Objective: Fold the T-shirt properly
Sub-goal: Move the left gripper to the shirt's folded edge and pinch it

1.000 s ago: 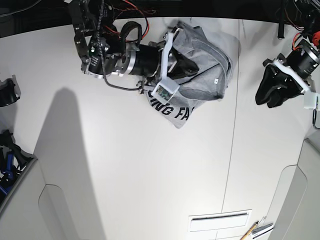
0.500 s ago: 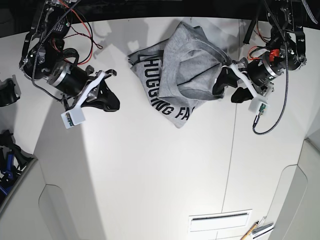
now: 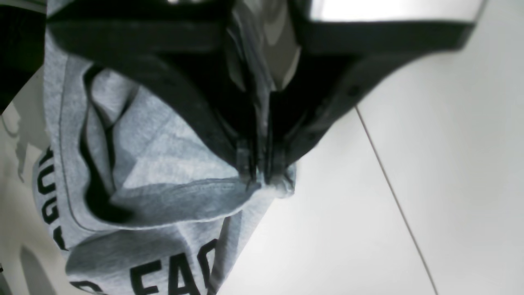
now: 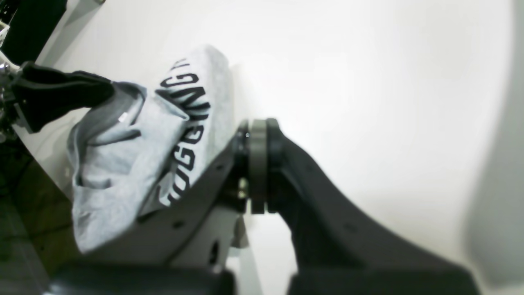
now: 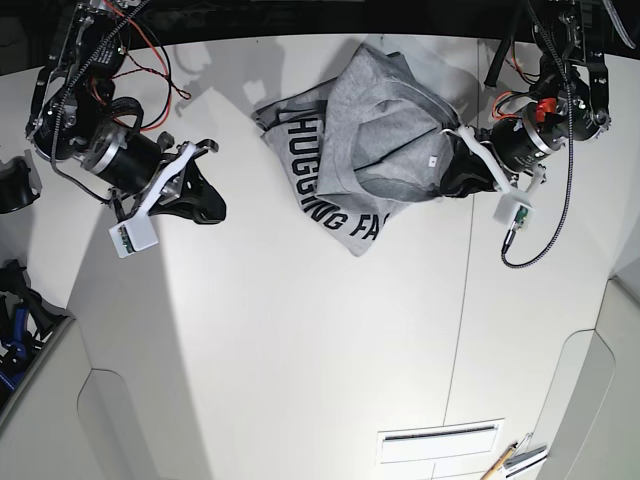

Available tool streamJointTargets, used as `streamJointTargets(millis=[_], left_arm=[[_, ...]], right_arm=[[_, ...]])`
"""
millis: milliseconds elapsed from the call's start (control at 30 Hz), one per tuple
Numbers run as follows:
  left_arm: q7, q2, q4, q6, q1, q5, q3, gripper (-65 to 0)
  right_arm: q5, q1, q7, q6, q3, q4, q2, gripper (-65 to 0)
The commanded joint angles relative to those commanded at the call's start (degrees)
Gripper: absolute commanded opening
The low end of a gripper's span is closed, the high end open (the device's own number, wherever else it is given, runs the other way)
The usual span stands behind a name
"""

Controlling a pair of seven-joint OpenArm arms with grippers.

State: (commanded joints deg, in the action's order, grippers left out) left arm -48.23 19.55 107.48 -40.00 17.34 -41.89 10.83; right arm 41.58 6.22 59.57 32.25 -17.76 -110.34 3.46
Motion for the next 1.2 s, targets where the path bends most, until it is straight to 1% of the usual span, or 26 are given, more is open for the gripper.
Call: streamJointTargets(millis=[167,200,233,367,433,500,600,700,800,867,1000,1033,1067,1100,1133,1200], left_arm=[[0.0,0.0,0.0,0.0,0.0,-0.1,0.0,-59.0],[0.0,0.0,0.0,0.0,0.0,0.0,0.0,-60.5],[-0.1,0.0,0.0,0.0,0.0,0.5,0.0,-65.0],[-0.4,0.1,0.1,0.0,0.0,1.3,0.0,-65.0],[0.3,1.0,1.5,0.0,0.0,1.0,0.2,-65.0],[0.9,1.8,4.9,0.0,0.0,0.4,1.4,-65.0],[0.6,2.4,9.6,0.0,0.4,-0.7,4.7,-65.0],[0.4,2.5,10.7,0.0,1.1,-1.6,8.5,-65.0],[-1.8,2.6,10.7,0.0,1.1,-3.5,10.6,-65.0],[-3.8,2.5,10.7,0.0,1.1,-3.5,10.9,-65.0],[-4.7,2.5,10.7,0.0,1.1,-4.1,10.9,-65.0],[-4.9,2.5,10.7,0.0,1.1,-4.1,10.9,-59.5],[-6.3,2.5,10.7,0.0,1.1,-4.2,10.9,-50.3],[-8.0,2.6,10.7,0.4,1.1,-5.0,10.9,-42.9],[-9.1,2.5,10.7,0.6,1.1,-6.6,11.1,-40.9],[-10.1,2.5,10.7,0.4,1.1,-10.2,12.6,-40.9]], right_arm=[[0.0,0.0,0.0,0.0,0.0,0.0,0.0,-65.0],[0.0,0.0,0.0,0.0,0.0,0.0,0.0,-65.0],[0.0,0.0,0.0,0.0,0.0,0.0,0.0,-65.0],[0.0,0.0,0.0,0.0,0.0,0.0,0.0,-65.0],[-0.1,0.0,0.0,0.04,0.0,0.0,0.0,-65.0],[-0.2,0.0,0.0,0.11,0.0,0.0,0.1,-65.0],[-0.2,0.0,0.0,0.09,0.0,0.0,0.0,-65.0],[-0.2,0.0,0.0,0.11,0.0,0.0,0.1,-65.0],[-0.2,0.0,0.0,0.11,0.0,0.0,0.7,-65.0],[-0.2,0.0,-0.2,0.11,0.0,0.0,0.7,-65.0],[-0.2,0.0,-0.2,0.11,0.0,0.0,0.7,-65.0],[-0.2,0.0,-0.2,0.11,0.0,0.0,0.7,-65.0],[-0.2,0.0,-0.2,0.11,0.0,0.0,0.7,-65.0],[-0.2,0.0,-0.2,0.11,0.0,0.0,0.7,-65.0],[-0.5,0.0,-0.2,0.11,0.0,0.0,0.7,-65.0],[-0.9,0.0,-0.2,0.11,0.0,0.0,0.7,-65.0]])
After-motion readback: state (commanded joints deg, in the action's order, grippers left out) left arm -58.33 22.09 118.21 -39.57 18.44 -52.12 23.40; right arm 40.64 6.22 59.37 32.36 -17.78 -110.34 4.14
